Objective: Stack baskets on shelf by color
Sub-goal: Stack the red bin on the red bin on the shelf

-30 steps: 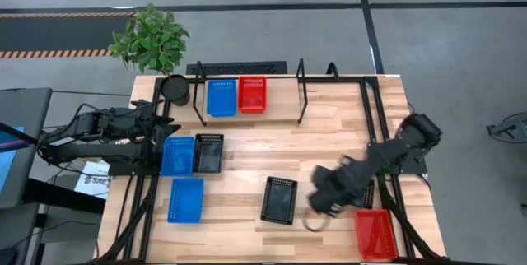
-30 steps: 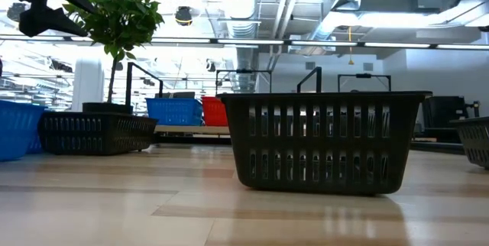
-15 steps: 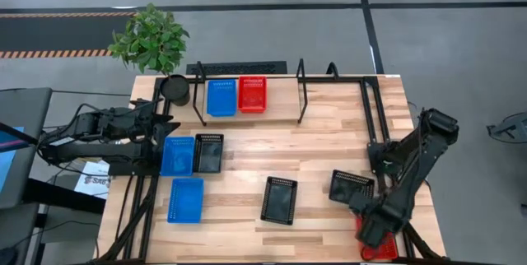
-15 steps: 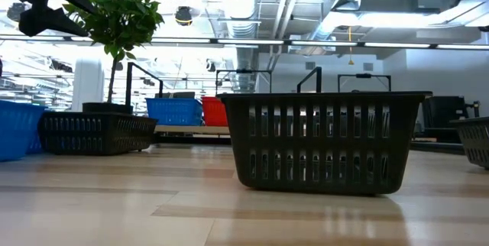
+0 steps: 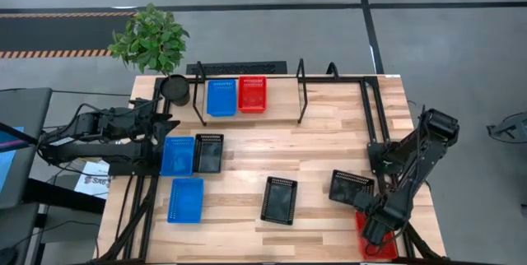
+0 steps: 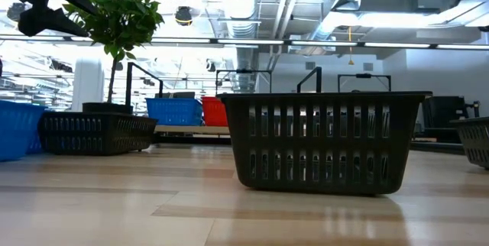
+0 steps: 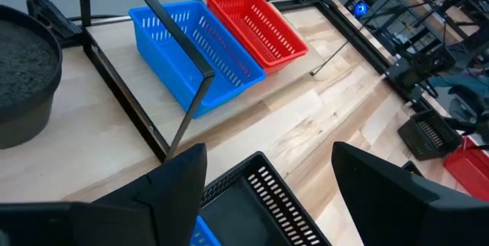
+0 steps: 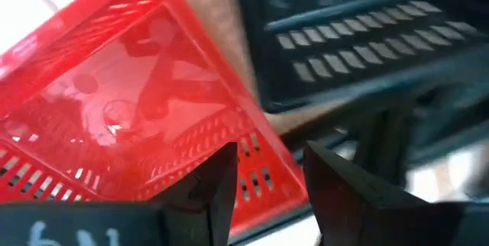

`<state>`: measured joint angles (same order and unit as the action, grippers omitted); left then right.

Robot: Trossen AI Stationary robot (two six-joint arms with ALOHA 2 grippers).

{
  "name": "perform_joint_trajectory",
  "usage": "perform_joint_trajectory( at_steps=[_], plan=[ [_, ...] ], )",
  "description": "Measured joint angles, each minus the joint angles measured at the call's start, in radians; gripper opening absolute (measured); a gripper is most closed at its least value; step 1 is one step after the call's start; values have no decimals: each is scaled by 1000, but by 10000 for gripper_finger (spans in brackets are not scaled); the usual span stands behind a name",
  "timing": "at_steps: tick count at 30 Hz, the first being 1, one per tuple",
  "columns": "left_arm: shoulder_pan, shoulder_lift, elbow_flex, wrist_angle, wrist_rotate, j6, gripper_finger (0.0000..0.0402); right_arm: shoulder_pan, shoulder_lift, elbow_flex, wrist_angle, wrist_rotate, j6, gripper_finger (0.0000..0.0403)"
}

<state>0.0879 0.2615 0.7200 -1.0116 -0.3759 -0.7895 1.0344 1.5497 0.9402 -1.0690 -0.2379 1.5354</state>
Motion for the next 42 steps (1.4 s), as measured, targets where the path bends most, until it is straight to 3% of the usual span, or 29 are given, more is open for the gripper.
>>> perform_joint_trajectory(
  at_steps=[9,17,23,28,33,42],
  plan=[
    [0,0,0,0,-11,0,269,-14,0,-86,167,-3,-20,140],
    [0,0,0,-1,-10,0,269,-123,-1,-86,174,13,-165,14],
    [0,0,0,0,-7,0,269,-276,-2,-85,140,132,-333,28],
    [0,0,0,0,-5,0,269,-428,-3,-85,71,253,-523,12],
    [0,0,0,0,-4,0,269,-585,0,-74,80,292,-746,15],
    [0,0,0,-1,3,8,269,-803,-55,152,-121,316,-1097,7]
  ],
)
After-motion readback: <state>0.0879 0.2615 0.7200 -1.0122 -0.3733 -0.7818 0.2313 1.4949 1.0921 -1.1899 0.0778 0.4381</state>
